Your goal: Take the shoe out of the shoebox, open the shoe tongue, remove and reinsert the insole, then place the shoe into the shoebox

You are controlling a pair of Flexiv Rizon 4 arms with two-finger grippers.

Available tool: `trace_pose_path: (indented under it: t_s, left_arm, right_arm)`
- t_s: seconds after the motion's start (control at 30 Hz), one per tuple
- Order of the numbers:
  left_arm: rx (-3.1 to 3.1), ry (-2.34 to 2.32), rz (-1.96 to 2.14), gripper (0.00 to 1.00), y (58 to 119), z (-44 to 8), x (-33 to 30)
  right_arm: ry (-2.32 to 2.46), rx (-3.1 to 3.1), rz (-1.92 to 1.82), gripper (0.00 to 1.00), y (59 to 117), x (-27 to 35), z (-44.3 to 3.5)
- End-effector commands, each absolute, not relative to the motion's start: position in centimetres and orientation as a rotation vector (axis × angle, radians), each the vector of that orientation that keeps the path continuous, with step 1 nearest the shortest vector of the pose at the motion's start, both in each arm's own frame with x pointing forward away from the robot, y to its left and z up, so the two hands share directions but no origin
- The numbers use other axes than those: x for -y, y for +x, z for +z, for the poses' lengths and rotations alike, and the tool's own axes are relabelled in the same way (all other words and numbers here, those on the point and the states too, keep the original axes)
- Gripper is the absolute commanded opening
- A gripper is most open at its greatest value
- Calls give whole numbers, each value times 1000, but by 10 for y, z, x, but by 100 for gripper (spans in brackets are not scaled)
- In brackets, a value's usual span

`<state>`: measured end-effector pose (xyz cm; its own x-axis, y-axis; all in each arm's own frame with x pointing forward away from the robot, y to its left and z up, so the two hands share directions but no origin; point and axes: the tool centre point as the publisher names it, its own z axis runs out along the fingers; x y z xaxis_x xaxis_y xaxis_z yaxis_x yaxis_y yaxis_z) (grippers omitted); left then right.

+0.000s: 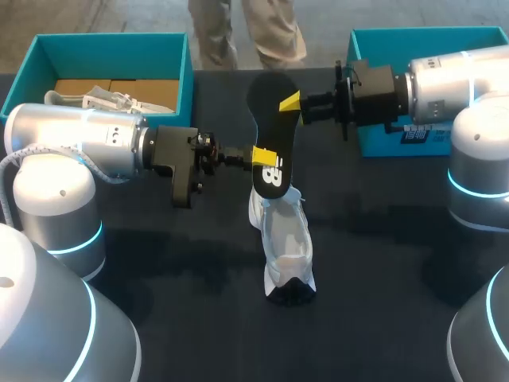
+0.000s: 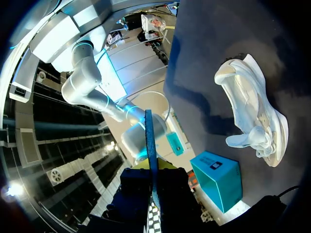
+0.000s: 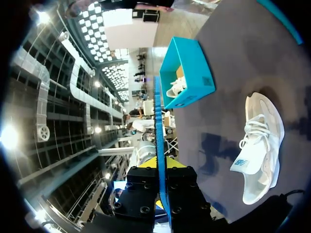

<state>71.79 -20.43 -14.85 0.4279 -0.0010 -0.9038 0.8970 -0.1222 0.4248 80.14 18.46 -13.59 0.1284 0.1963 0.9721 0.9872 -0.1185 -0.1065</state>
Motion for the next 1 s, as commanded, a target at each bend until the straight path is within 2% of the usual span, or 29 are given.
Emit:
trace_pose_path:
  t_s: [0.03,0.3,0.33,0.4,0.43,1.0]
  left_arm:
    - [-833,1488,-942,0,717,-150,205]
    - [-843,1488,-946,0,717,-150,205]
    - [-847,1487,-946,15,717,-150,204]
    - [-849,1486,-947,68,717,-149,203]
    - [-850,1486,-947,99,717,-149,202]
    - [-989,1534,-918,100,720,-138,167]
  right_arm:
    - [-1496,1214,-1093,0,802,-187,-136]
    - [-1491,1214,-1093,0,804,-188,-137]
    - [-1490,1213,-1093,0,804,-188,-137]
    - [-1486,1212,-1094,0,804,-189,-138]
    - [-1485,1212,-1094,0,804,-190,-138]
    - [-1476,1215,-1107,0,801,-186,-146]
